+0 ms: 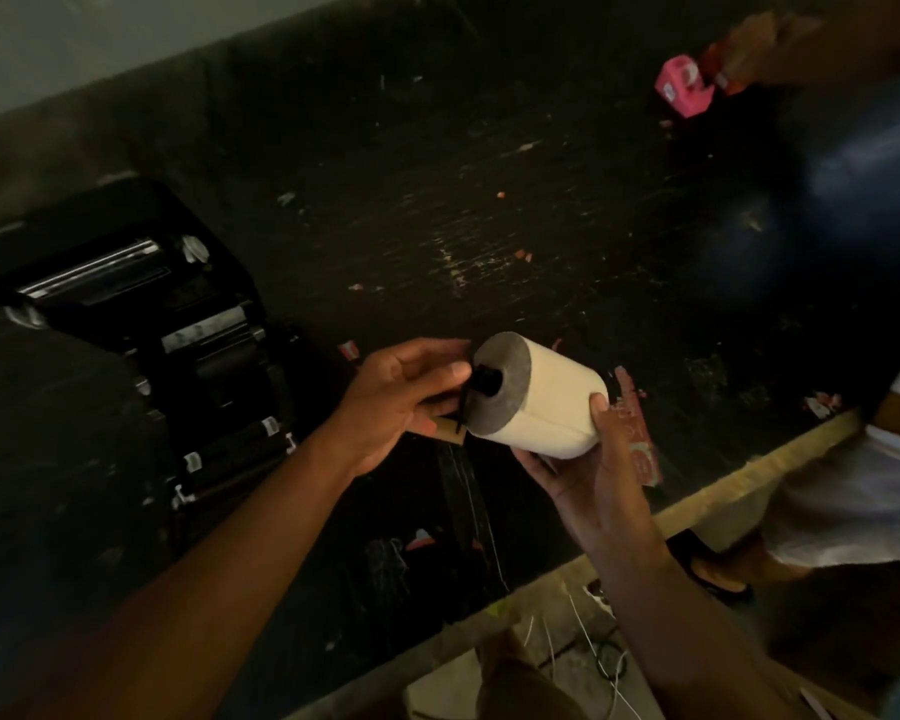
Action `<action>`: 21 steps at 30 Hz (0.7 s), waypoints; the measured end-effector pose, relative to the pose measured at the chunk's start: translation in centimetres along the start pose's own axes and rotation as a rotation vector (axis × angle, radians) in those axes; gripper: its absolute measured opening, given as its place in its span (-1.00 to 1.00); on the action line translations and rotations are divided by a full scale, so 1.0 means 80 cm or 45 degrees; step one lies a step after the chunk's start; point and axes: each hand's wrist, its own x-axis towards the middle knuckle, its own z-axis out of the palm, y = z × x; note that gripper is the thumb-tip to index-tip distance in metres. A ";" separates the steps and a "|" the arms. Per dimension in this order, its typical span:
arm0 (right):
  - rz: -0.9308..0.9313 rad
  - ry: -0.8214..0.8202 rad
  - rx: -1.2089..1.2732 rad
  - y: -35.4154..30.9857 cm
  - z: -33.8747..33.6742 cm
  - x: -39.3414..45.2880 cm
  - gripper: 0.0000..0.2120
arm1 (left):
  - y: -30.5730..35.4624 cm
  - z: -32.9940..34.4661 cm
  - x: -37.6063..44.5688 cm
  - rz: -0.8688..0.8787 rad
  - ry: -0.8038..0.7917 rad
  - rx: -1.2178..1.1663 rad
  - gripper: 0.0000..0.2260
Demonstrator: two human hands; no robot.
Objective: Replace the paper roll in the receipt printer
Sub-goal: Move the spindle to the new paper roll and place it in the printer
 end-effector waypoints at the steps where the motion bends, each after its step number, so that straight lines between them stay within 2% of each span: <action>1: 0.039 0.019 -0.004 0.004 0.004 -0.001 -0.19 | 0.000 0.001 -0.008 0.042 0.033 0.020 -0.78; 2: 0.062 0.023 -0.018 0.007 0.009 -0.002 -0.15 | 0.001 0.000 -0.015 0.086 0.072 0.058 -0.76; 4: 0.063 0.011 -0.045 0.015 0.017 -0.004 -0.21 | 0.001 -0.004 -0.028 0.188 0.133 0.162 -0.71; 10: 0.011 0.006 -0.123 0.033 0.046 -0.019 -0.76 | -0.008 -0.022 -0.063 0.517 0.296 0.619 -0.68; 12: -0.035 0.011 -0.196 0.038 0.056 -0.024 -0.78 | -0.015 -0.028 -0.075 0.550 0.383 0.663 -0.66; 14: -0.116 0.025 -0.304 0.044 0.069 -0.028 -0.64 | -0.022 -0.034 -0.089 0.496 0.457 0.684 -0.68; 17: -0.278 0.003 -0.515 0.054 0.092 -0.036 -0.45 | -0.035 -0.041 -0.116 0.334 0.513 0.369 -0.73; 21: -0.571 -0.113 -0.900 0.074 0.123 -0.048 -0.53 | -0.058 -0.051 -0.162 0.320 0.571 -0.009 -0.54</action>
